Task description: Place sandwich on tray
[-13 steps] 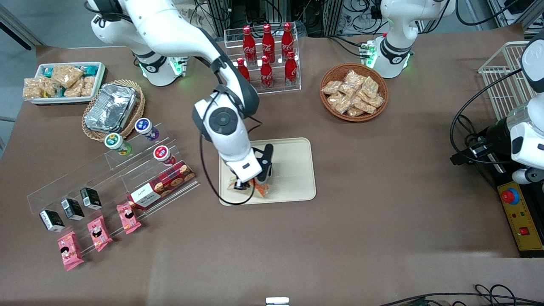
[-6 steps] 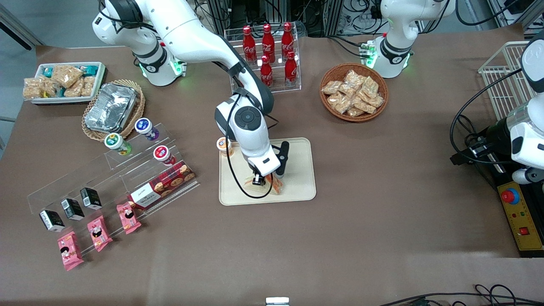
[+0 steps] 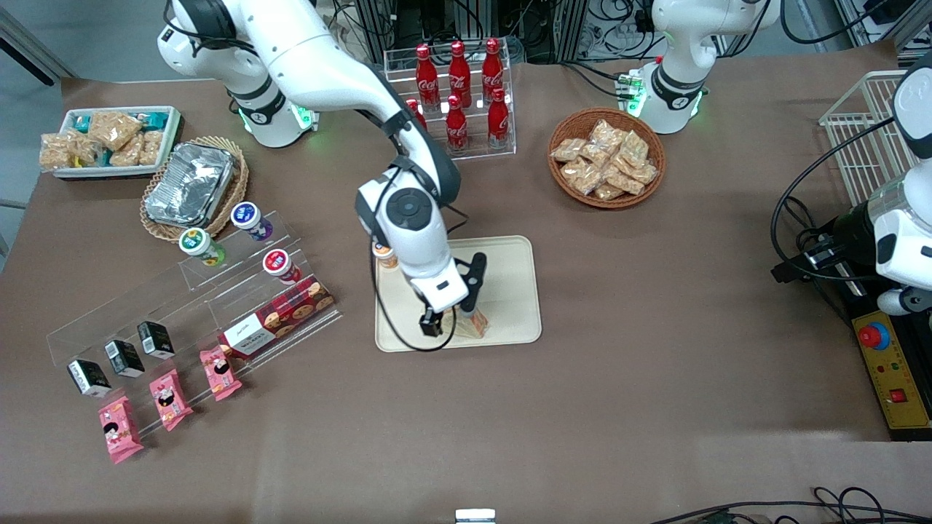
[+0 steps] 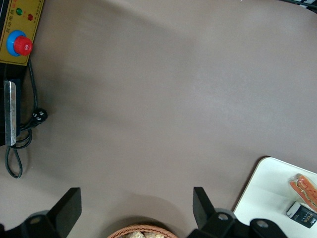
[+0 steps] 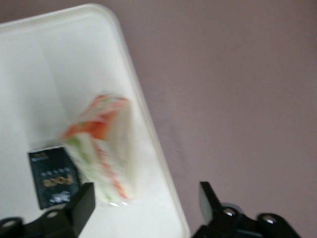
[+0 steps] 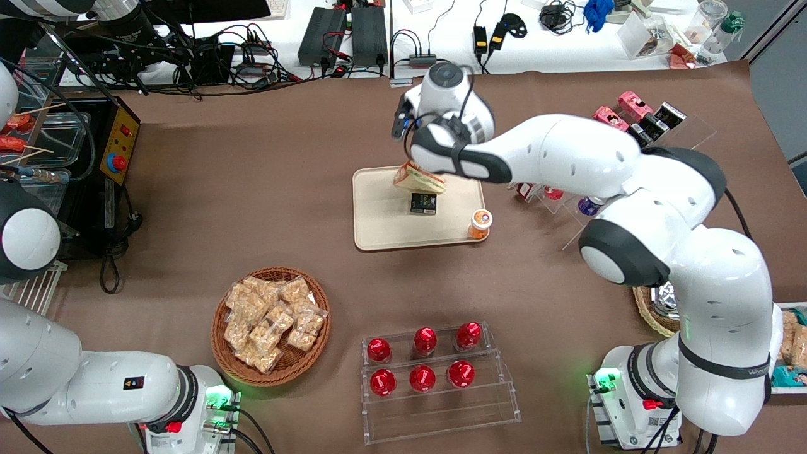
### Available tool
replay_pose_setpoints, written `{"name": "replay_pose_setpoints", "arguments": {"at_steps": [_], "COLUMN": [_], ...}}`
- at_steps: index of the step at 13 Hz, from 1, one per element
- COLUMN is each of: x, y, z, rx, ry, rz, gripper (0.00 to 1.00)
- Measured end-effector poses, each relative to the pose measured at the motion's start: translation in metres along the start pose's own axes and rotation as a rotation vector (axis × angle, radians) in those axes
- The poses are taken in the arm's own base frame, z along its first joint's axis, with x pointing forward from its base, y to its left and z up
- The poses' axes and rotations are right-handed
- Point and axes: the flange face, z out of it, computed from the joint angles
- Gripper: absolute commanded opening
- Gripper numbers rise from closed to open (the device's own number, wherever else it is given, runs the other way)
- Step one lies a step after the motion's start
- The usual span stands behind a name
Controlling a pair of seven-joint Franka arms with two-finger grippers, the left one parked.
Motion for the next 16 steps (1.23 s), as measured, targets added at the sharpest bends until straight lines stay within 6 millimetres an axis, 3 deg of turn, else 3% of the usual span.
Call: {"name": "replay_pose_setpoints", "arguments": {"at_steps": [2, 5, 8, 13, 16], "x": [-0.032, -0.1, -0.172, -0.276, -0.306], "y": [0.043, 0.11, 0.158, 0.187, 0.188], "z": [-0.039, -0.099, -0.148, -0.217, -0.259], "rx": [0.067, 0.144, 0.181, 0.271, 0.207], "ry": [0.007, 0.029, 0.022, -0.08, -0.195], "rz": [0.121, 0.292, 0.471, 0.967, 1.13], "gripper": [0.96, 0.96, 0.96, 0.96, 0.97]}}
